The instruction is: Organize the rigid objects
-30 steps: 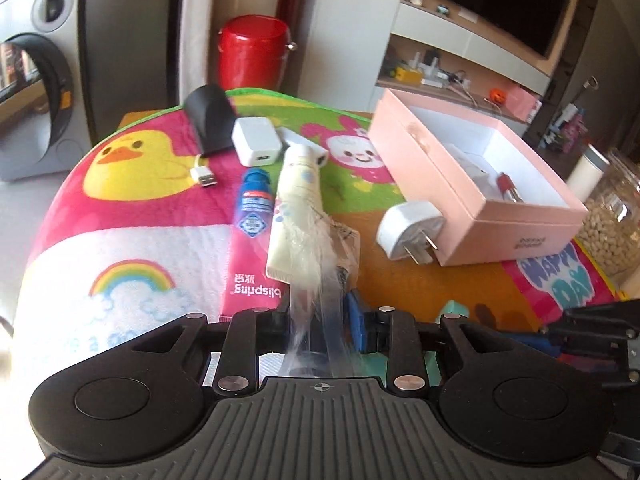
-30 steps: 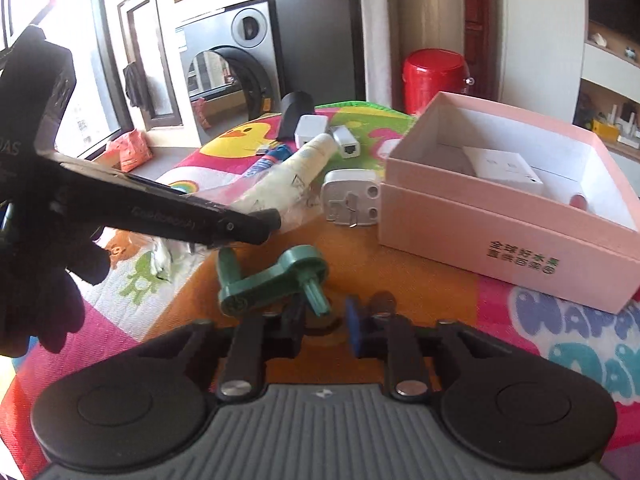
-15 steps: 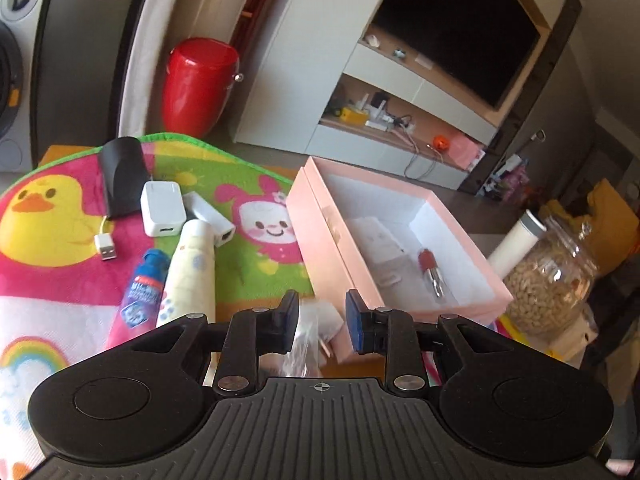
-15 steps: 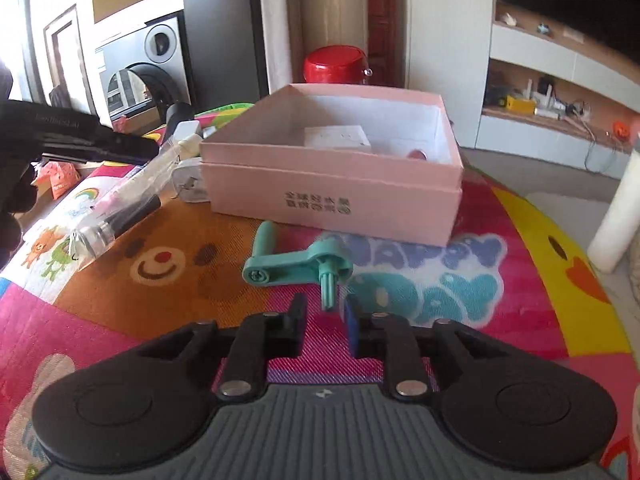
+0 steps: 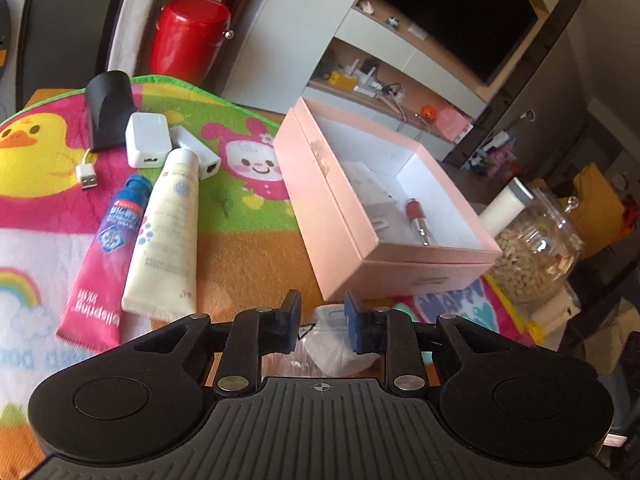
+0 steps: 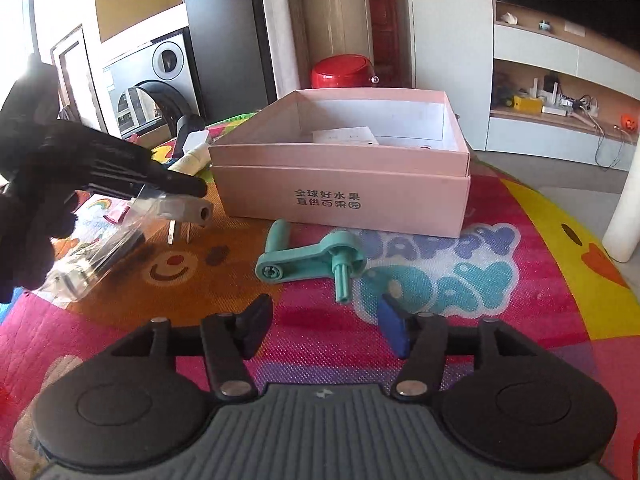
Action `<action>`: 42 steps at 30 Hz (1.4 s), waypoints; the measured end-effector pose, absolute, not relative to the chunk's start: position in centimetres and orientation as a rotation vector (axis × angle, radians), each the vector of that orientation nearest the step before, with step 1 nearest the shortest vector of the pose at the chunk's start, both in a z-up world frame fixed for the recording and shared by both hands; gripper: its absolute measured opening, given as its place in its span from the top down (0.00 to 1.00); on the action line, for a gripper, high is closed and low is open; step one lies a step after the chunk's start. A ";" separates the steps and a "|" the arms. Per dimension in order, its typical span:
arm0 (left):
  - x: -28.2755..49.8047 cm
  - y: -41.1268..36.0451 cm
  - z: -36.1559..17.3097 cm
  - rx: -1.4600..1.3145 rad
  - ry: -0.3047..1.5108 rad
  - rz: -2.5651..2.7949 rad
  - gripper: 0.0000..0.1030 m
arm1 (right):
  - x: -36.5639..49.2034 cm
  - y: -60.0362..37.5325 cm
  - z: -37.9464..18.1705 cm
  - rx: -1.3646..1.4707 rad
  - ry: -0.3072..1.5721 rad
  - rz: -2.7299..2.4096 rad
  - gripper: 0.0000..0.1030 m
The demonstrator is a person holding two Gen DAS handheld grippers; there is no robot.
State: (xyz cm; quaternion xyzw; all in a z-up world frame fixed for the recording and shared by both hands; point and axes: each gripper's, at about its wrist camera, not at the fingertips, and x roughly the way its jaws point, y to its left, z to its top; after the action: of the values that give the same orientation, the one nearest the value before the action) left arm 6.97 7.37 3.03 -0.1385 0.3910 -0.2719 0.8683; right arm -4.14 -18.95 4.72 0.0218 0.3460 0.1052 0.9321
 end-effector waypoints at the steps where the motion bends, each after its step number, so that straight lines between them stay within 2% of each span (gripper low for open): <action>1: 5.8 7.9 3.6 -0.288 0.786 -0.551 0.75 | -4.2 -18.9 4.7 0.041 0.708 0.217 0.40; 4: 3.2 8.4 4.5 -0.202 0.732 -0.518 0.75 | -4.1 -18.8 4.7 0.040 0.711 0.224 0.36; 8: 1.5 6.7 3.1 0.044 0.806 -0.437 0.75 | -4.0 -18.4 4.6 0.019 0.715 0.226 0.34; 9: 1.3 6.4 2.5 0.087 0.817 -0.408 0.68 | -4.0 -18.3 4.6 0.012 0.715 0.224 0.34; 12: 0.3 6.8 1.8 0.104 0.796 -0.391 0.67 | -3.9 -18.1 4.7 0.003 0.715 0.219 0.33; 19: -1.3 5.8 1.2 0.146 0.725 -0.345 0.67 | -3.4 -17.5 4.5 -0.038 0.749 0.262 0.14; 23: -0.4 6.5 1.2 0.039 0.734 -0.341 0.67 | -2.9 -16.5 4.4 -0.063 0.801 0.263 0.00; 28: -0.7 6.9 1.0 0.029 0.712 -0.351 0.68 | -2.9 -15.8 4.4 -0.093 0.819 0.256 0.00; 30: -1.0 7.1 1.3 0.043 0.722 -0.358 0.73 | -3.1 -15.8 4.7 -0.097 0.835 0.260 0.02; 32: -1.2 7.8 1.4 0.027 0.737 -0.365 0.76 | -3.9 -15.7 5.3 -0.096 0.823 0.282 0.14; 38: -1.4 9.4 1.0 -0.095 0.732 -0.374 0.76 | -7.0 -14.0 6.7 -0.177 0.667 0.342 0.14; 42: -1.7 9.0 1.1 -0.086 0.729 -0.361 0.76 | -6.7 -13.8 6.8 -0.160 0.673 0.350 0.14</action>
State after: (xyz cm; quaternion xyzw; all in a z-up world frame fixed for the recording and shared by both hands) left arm -1.71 9.05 1.14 -0.0416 0.3546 -0.1755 0.9175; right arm -6.75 -13.78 6.76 -0.0778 0.3283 0.1707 0.9257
